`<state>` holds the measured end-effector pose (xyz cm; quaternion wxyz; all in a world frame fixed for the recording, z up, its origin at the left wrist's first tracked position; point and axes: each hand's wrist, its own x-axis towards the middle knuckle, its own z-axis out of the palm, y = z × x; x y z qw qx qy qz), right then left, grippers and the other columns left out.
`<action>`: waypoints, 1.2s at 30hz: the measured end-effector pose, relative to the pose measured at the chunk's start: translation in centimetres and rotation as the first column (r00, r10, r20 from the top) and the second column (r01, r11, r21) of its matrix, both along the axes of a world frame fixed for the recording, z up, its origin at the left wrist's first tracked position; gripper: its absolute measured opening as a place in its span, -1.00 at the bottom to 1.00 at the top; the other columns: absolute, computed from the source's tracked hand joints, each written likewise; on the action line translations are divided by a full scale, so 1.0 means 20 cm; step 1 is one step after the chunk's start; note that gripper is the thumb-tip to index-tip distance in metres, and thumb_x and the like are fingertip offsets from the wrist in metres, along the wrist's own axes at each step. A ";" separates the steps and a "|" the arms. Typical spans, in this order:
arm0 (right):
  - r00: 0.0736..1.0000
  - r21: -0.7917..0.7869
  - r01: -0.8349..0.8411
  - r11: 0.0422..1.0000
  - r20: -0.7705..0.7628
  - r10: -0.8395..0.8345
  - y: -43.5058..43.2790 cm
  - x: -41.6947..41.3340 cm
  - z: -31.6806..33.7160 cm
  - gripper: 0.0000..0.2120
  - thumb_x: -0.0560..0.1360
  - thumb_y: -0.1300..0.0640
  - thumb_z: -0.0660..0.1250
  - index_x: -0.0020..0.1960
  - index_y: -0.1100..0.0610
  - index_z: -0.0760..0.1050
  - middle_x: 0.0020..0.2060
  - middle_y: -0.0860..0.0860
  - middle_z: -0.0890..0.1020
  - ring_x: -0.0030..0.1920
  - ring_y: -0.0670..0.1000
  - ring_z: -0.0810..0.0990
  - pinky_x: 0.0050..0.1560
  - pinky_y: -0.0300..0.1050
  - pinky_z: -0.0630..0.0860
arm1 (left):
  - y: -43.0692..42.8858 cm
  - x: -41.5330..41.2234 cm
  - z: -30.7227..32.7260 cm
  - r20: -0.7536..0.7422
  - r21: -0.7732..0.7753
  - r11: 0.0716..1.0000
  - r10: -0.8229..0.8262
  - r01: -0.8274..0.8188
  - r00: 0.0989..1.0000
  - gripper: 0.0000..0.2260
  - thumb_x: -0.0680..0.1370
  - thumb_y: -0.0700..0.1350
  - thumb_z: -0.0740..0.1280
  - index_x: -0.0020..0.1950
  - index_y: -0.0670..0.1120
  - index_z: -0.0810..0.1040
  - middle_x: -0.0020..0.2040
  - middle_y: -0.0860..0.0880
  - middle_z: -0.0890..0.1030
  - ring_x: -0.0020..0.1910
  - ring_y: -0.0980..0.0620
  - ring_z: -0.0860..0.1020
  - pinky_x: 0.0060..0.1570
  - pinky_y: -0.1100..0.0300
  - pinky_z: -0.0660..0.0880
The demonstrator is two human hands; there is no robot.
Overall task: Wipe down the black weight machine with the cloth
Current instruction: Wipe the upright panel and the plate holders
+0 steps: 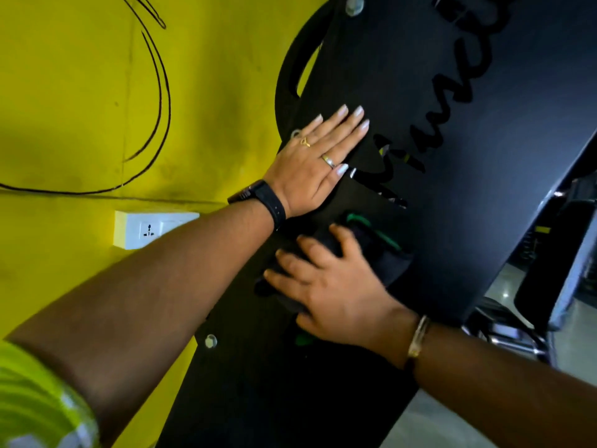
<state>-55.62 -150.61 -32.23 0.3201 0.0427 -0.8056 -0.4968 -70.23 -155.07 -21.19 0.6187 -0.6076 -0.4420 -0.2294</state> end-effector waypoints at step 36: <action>0.934 -0.349 -0.101 0.932 -0.355 -0.031 -0.04 -0.01 -0.36 -0.28 0.19 -0.17 0.50 0.32 0.00 0.53 0.27 0.02 0.55 0.32 0.12 0.37 0.33 0.21 0.09 | -0.06 -0.11 -0.01 -0.359 -0.215 0.956 0.112 -0.199 0.927 -0.50 0.67 0.07 -0.16 0.52 -0.15 0.19 0.50 -0.19 0.30 0.51 -0.13 0.19 0.49 -0.05 0.04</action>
